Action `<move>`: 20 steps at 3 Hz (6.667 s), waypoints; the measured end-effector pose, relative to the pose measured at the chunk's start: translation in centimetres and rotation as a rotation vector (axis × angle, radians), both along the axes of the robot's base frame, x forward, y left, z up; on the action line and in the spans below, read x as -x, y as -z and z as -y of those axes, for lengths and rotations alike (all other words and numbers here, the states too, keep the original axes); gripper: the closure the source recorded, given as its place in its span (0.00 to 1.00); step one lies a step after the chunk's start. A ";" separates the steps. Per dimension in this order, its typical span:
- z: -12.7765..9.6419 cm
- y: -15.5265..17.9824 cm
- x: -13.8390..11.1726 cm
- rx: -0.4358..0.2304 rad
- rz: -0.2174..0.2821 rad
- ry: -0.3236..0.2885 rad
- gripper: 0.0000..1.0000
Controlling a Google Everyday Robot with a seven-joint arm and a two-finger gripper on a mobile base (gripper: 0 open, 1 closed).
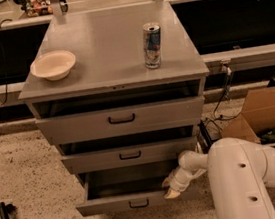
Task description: Open bottom drawer
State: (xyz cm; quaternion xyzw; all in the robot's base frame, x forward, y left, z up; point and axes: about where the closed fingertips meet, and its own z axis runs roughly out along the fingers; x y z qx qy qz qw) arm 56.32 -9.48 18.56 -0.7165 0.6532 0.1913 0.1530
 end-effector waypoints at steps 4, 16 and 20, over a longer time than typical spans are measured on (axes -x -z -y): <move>0.5 -2.1 0.2 0.008 0.050 0.002 0.17; -5.5 -0.3 -4.5 0.020 0.125 0.020 1.00; -6.0 0.7 -3.0 0.045 0.094 -0.012 1.00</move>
Offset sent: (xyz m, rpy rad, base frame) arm 0.0009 0.0001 0.0068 -0.0035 -0.0175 0.0003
